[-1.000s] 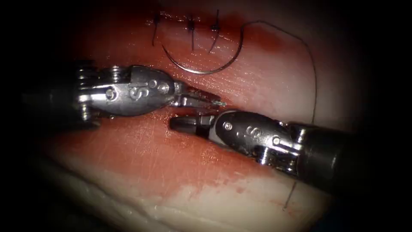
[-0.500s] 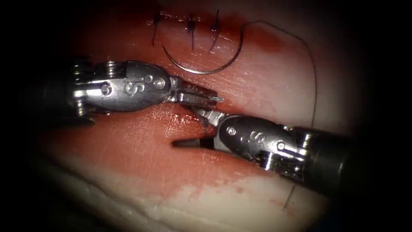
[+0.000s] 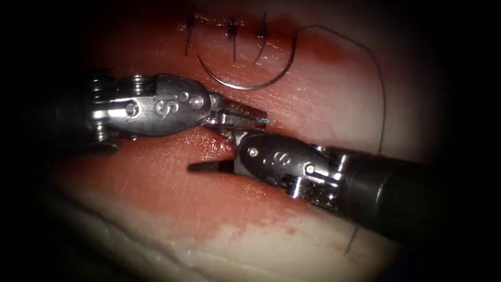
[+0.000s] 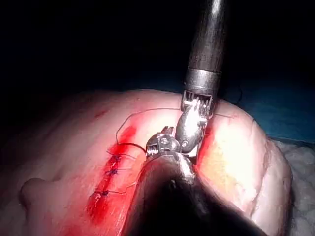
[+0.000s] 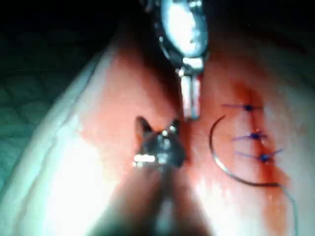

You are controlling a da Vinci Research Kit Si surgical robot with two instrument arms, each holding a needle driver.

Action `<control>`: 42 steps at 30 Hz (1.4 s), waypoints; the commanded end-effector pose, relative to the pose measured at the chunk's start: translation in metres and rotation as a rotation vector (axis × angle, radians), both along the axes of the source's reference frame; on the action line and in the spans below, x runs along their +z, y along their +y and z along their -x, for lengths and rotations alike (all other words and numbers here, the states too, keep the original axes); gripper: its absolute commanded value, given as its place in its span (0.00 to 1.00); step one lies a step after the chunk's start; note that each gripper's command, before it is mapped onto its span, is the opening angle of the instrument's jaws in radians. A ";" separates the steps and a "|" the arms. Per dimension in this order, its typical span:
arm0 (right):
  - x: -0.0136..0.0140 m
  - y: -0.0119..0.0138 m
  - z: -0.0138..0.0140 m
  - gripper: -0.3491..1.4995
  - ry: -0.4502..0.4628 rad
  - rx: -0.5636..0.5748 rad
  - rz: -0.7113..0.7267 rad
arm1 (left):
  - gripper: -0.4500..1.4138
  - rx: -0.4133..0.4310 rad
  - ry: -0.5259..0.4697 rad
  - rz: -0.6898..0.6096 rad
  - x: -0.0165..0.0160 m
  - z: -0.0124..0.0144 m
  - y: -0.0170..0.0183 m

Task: Wound Closure

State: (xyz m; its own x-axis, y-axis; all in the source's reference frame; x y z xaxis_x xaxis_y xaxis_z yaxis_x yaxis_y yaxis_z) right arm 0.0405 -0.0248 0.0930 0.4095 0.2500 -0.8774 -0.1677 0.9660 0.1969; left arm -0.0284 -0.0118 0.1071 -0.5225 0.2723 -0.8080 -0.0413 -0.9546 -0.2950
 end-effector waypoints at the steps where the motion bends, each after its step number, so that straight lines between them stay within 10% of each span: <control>1: 0.0000 0.0000 -0.0007 0.78 0.008 -0.006 -0.001 | 0.00 0.000 -0.001 0.001 0.0005 0.0006 0.0001; 4: -0.0004 -0.0001 -0.0001 0.01 0.049 -0.064 -0.026 | 0.00 0.000 0.000 0.001 0.0005 0.0007 0.0001; 16: -0.0008 0.0007 0.0013 0.00 0.027 -0.041 0.007 | 0.00 0.001 -0.002 -0.001 0.0003 0.0005 0.0001; 20: -0.0009 0.0007 0.0017 0.99 -0.035 0.046 0.046 | 0.00 0.005 -0.009 -0.004 0.0001 -0.0003 0.0005; 42: -0.0053 0.0009 0.0095 0.99 0.017 0.004 -0.018 | 0.00 -0.042 0.042 0.019 0.0008 -0.0062 0.0027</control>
